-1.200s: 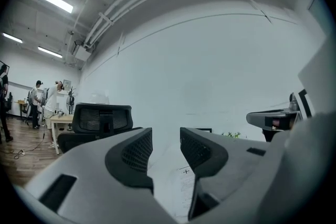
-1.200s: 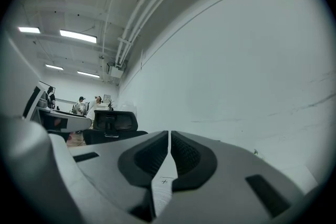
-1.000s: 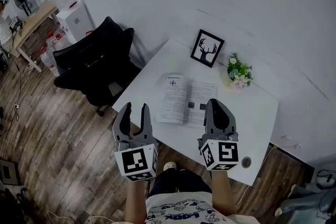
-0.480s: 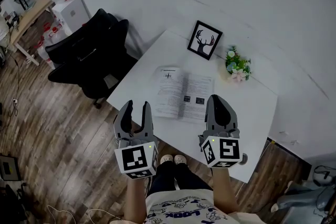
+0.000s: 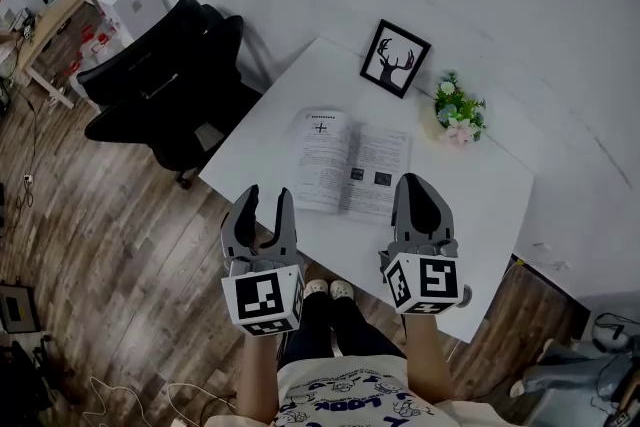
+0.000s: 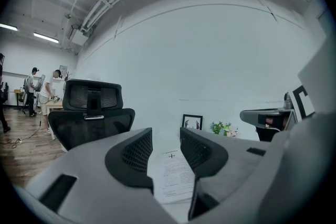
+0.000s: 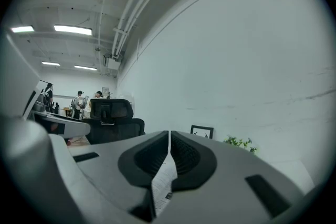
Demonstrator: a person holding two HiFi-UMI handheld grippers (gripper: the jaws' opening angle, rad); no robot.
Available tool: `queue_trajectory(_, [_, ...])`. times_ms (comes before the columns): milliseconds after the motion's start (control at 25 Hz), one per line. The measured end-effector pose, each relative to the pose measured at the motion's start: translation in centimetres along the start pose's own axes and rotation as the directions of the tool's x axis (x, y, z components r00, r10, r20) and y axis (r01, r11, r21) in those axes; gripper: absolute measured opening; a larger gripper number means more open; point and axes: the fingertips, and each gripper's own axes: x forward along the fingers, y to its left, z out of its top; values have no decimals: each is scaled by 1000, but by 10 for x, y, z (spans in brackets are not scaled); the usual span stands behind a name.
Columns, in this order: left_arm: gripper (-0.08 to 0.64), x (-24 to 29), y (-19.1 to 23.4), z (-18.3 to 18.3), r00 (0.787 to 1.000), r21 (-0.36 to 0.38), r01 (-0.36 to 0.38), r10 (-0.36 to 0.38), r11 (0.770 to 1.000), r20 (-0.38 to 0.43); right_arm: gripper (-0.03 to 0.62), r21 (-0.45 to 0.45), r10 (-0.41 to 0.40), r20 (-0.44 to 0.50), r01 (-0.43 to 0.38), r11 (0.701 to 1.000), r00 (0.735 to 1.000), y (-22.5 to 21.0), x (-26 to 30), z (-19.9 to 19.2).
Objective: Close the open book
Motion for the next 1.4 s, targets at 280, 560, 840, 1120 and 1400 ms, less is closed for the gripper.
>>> queue_trajectory(280, [149, 1, -4, -27, 999, -38, 19, -21, 999, -48, 34, 0, 11, -29, -11, 1000, 1000, 4, -3, -15])
queue_trajectory(560, [149, 4, -15, -68, 990, -144, 55, -72, 988, -123, 34, 4, 6, -65, -6, 1000, 998, 4, -7, -34])
queue_trajectory(840, [149, 9, -21, -106, 974, -245, 71, -120, 967, -192, 34, 6, -2, -93, 2, 1000, 996, 1, -10, -48])
queue_trajectory(1120, [149, 20, -25, -139, 954, -459, 66, -191, 886, -232, 34, 10, -9, -122, 10, 1000, 992, -3, -12, -62])
queue_trajectory(1400, [149, 31, -25, -177, 935, -741, -4, -261, 671, -241, 34, 8, -24, -137, 26, 1000, 990, -10, -13, -69])
